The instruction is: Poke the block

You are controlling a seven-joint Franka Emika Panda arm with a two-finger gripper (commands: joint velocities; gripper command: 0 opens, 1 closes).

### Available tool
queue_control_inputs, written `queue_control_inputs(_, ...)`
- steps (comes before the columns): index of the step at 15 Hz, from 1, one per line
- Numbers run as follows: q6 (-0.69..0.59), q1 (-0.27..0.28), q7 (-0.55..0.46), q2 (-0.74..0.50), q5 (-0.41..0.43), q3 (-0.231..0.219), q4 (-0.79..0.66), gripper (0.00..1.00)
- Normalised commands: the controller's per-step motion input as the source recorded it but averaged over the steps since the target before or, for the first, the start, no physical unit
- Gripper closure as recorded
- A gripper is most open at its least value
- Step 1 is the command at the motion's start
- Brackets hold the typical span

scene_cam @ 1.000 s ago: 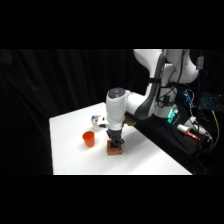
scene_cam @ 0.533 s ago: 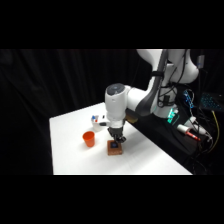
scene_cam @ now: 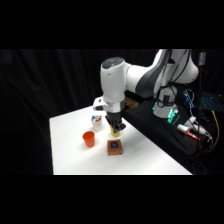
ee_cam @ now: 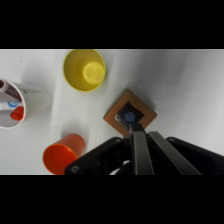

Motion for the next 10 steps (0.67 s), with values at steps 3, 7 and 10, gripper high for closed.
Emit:
queue_control_inputs(3,-0.30,-0.106,-0.21,-0.25,0.116,0.103,0.07,1.00)
queue_control_inputs(7,-0.26,-0.103,-0.23,-0.20,0.169,0.109,0.08,0.99)
queue_control_inputs(10,-0.21,-0.107,-0.24,-0.14,0.215,0.103,0.09,0.99)
